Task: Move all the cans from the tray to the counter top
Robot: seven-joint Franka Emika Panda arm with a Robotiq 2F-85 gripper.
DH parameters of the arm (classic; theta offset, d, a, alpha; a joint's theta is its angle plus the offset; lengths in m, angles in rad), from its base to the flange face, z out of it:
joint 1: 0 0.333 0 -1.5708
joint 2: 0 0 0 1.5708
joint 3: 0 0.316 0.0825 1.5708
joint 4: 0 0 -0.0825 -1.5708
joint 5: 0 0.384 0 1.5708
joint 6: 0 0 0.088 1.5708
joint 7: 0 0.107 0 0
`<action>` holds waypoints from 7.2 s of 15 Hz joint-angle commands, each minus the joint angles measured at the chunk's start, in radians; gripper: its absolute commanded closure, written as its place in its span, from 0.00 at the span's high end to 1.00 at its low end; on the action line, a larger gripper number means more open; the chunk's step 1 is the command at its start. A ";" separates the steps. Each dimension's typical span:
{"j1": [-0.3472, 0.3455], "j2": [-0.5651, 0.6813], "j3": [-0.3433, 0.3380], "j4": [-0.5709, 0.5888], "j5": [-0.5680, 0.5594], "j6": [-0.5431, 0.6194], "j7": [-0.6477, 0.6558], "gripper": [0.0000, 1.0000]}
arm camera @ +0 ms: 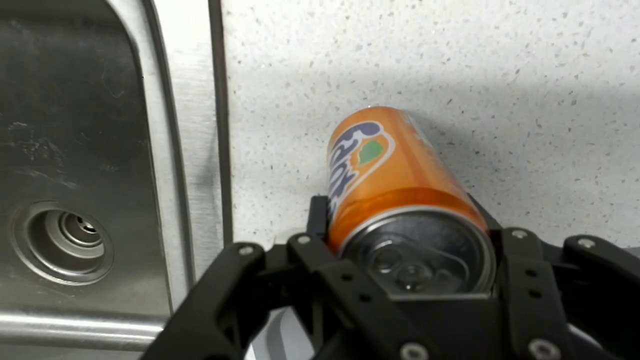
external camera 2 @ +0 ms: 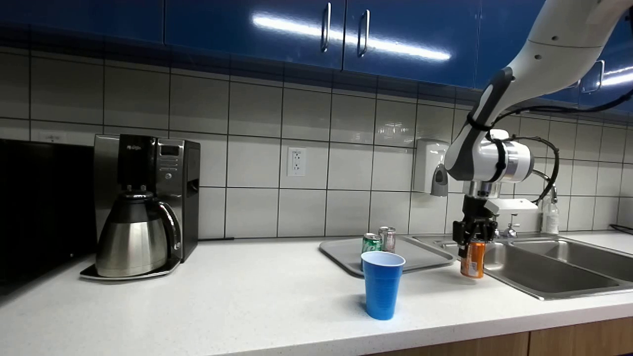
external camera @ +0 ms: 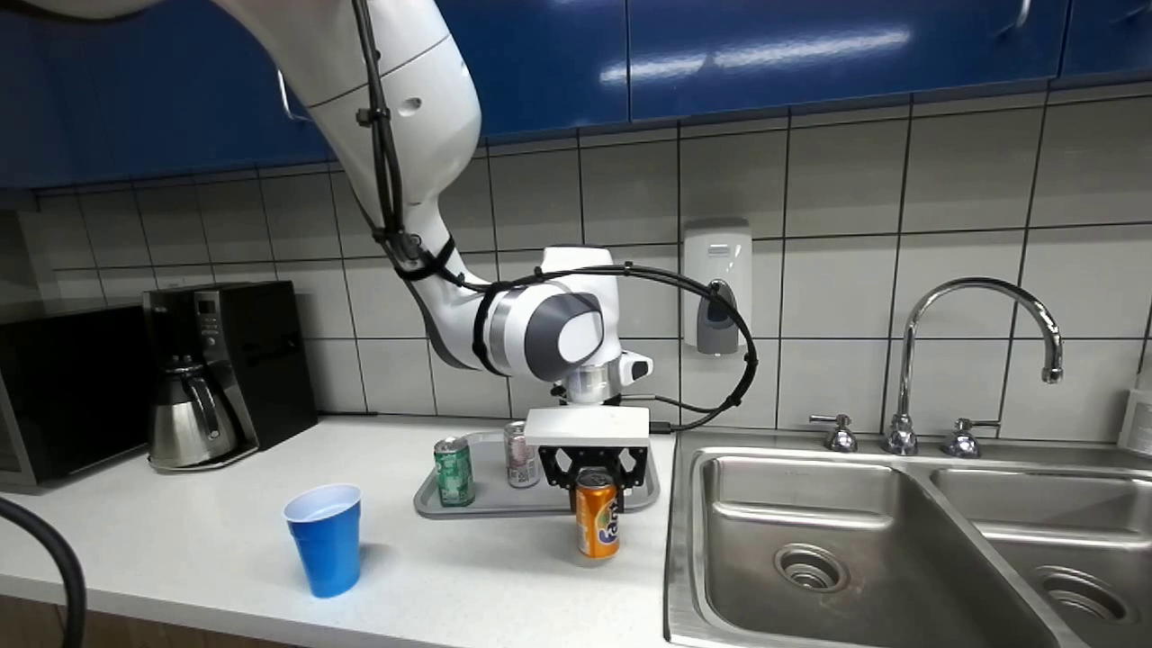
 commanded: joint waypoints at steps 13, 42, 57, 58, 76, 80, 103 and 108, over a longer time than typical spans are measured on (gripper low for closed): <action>-0.017 -0.029 -0.010 -0.047 -0.019 0.038 -0.011 0.99; 0.035 -0.082 0.080 0.030 0.145 0.009 -0.183 1.00; 0.077 -0.008 0.132 0.110 0.141 -0.082 -0.282 1.00; 0.081 -0.003 0.135 0.113 0.137 -0.082 -0.280 1.00; 0.153 0.197 0.129 0.316 -0.016 -0.079 -0.090 1.00; 0.156 0.234 0.132 0.366 -0.053 -0.086 -0.044 1.00; 0.161 0.330 0.155 0.505 -0.085 -0.121 -0.008 0.72; 0.160 0.331 0.157 0.509 -0.085 -0.124 -0.009 0.38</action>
